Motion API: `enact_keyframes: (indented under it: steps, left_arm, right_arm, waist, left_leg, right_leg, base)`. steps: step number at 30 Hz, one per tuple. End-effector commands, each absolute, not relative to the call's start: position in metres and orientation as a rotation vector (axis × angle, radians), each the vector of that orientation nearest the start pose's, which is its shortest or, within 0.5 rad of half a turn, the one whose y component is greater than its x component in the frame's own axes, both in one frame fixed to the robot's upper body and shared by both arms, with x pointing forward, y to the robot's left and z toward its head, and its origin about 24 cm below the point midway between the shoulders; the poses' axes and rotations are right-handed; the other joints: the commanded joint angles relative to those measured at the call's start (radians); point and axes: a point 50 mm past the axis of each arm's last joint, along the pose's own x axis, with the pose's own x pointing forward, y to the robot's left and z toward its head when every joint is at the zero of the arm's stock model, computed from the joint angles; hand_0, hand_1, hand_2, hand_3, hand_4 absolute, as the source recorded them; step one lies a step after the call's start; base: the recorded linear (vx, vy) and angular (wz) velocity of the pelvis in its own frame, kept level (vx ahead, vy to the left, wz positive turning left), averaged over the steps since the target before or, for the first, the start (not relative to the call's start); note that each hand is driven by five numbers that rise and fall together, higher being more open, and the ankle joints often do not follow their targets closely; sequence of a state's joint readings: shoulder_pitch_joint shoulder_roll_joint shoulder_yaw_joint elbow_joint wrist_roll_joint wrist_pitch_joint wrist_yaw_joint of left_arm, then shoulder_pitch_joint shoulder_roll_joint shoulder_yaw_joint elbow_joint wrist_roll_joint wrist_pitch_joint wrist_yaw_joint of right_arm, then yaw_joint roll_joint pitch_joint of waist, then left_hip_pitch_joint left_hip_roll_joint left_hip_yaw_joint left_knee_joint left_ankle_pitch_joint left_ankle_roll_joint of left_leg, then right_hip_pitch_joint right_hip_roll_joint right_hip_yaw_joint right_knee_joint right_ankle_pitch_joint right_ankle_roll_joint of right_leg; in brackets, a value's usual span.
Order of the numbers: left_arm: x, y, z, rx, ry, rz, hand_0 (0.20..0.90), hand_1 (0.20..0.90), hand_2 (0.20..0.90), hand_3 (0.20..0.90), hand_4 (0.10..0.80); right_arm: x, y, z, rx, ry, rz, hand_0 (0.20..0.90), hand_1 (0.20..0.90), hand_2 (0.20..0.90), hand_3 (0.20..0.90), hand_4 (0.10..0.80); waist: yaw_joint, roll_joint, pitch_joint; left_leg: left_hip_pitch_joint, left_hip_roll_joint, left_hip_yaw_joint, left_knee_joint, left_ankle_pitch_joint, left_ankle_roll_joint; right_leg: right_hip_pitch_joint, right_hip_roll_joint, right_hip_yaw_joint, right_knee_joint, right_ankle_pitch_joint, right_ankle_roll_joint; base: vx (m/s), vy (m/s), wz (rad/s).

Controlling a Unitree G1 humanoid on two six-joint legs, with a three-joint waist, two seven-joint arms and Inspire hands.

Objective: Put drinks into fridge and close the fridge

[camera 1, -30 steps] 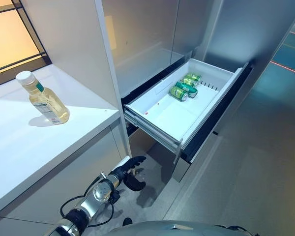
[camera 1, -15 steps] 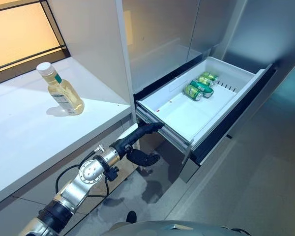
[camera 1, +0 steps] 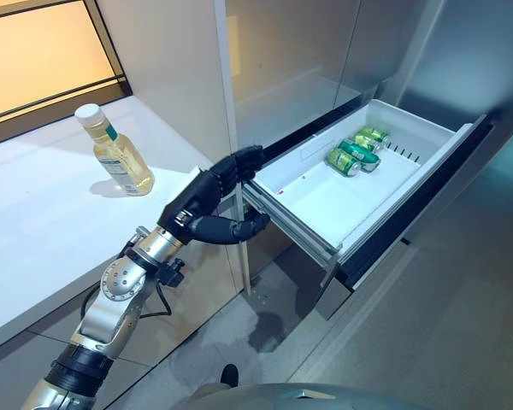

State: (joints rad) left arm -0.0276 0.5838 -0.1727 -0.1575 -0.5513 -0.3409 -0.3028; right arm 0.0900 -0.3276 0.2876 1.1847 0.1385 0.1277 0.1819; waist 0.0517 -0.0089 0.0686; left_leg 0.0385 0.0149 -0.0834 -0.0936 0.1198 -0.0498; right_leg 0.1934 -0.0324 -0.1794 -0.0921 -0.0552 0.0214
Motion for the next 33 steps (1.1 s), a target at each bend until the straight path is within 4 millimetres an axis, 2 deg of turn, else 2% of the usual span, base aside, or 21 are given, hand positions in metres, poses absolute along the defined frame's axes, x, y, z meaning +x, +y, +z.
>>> enact_keyframes:
  steps: [1,5,15,22,29,33]
  left_arm:
    - [0.227,0.190,0.197,-0.064,-0.870,-0.490,0.900,0.900,0.900,0.900,0.800]
    - [0.222,0.203,0.210,-0.107,-0.983,-0.379,0.900,0.900,0.900,0.900,0.800]
    - [0.211,0.226,0.227,-0.009,-1.143,-0.074,0.900,0.900,0.900,0.900,0.800]
    - [0.215,0.250,0.209,0.058,-1.054,0.273,0.900,0.900,0.900,0.900,0.800]
    - [0.217,0.263,0.194,0.188,-0.976,0.489,0.900,0.900,0.900,0.900,0.800]
    - [0.220,0.269,0.188,0.219,-0.920,0.536,0.900,0.900,0.900,0.900,0.800]
  right_arm:
    - [0.062,-0.225,-0.166,-0.094,1.358,0.141,0.900,0.900,0.900,0.900,0.800]
    - [0.060,-0.222,-0.167,-0.085,1.360,0.141,0.900,0.900,0.900,0.900,0.800]
    - [0.054,-0.218,-0.169,-0.083,1.369,0.148,0.900,0.900,0.900,0.900,0.800]
    - [0.053,-0.217,-0.169,-0.075,1.379,0.141,0.900,0.900,0.900,0.900,0.800]
    - [0.054,-0.218,-0.169,-0.070,1.388,0.134,0.900,0.900,0.900,0.900,0.800]
    - [0.055,-0.218,-0.169,-0.069,1.394,0.131,0.900,0.900,0.900,0.900,0.800]
  waist:
    - [0.020,-0.006,0.000]
    - [0.020,-0.014,-0.006]
    - [0.014,-0.022,-0.026]
    - [0.016,-0.022,-0.030]
    - [0.023,-0.023,-0.034]
    - [0.023,-0.022,-0.037]
  left_leg:
    - [0.048,-0.057,0.023,0.006,-0.168,0.058]
    - [0.052,-0.058,0.018,0.006,-0.172,0.056]
    - [0.054,-0.057,0.016,0.006,-0.174,0.050]
    - [0.060,-0.059,0.008,0.006,-0.177,0.052]
    - [0.061,-0.059,0.001,0.006,-0.175,0.049]
    - [0.063,-0.057,0.002,0.006,-0.174,0.048]
  right_leg:
    - [-0.074,0.015,0.003,0.030,0.005,0.025]
    - [-0.070,0.018,0.007,0.027,0.002,0.023]
    - [-0.066,0.021,0.016,0.024,-0.002,0.019]
    - [-0.059,0.023,0.019,0.023,-0.008,0.014]
    - [-0.055,0.023,0.016,0.022,-0.010,0.011]
    - [-0.053,0.022,0.015,0.022,-0.011,0.012]
  base:
    - [0.000,0.000,0.00]
    - [0.008,-0.005,0.00]
    - [0.003,-0.001,0.00]
    - [0.009,0.000,0.00]
    - [0.000,0.000,0.00]
    - [0.000,0.000,0.00]
